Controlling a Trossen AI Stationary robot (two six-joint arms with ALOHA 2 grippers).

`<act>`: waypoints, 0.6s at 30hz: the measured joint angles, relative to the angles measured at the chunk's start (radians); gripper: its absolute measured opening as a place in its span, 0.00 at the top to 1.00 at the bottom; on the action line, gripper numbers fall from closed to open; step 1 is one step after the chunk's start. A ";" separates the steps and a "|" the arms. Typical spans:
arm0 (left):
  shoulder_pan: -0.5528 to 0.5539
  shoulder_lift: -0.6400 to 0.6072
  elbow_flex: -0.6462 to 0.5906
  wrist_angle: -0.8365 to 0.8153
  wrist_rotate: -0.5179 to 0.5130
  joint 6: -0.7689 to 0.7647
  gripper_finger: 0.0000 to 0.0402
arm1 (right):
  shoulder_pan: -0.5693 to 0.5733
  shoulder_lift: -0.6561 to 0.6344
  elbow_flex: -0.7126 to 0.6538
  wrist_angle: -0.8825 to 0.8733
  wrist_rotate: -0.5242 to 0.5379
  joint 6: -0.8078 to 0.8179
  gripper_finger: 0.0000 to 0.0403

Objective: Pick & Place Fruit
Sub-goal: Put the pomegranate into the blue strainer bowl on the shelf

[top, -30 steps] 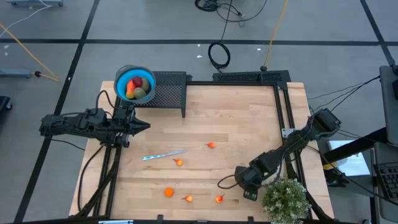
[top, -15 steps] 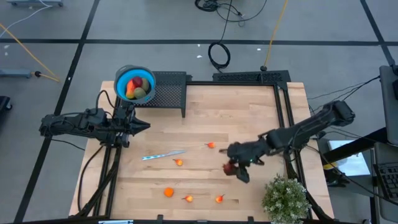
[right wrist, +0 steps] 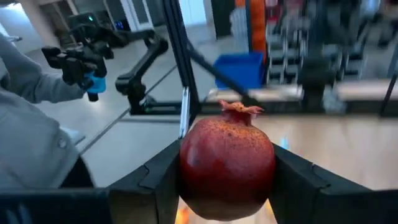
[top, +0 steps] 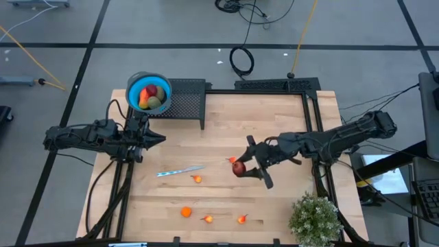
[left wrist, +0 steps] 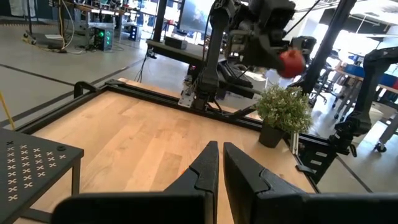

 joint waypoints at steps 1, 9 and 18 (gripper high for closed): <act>0.000 0.000 0.000 0.000 0.000 0.000 0.95 | -0.003 0.000 0.000 0.023 0.000 -0.036 0.55; 0.000 0.000 0.000 0.000 0.000 0.000 0.95 | -0.031 0.000 0.000 0.190 0.000 -0.373 0.55; 0.000 0.000 0.000 0.000 0.000 0.000 0.95 | -0.032 0.000 0.000 0.419 -0.003 -0.683 0.53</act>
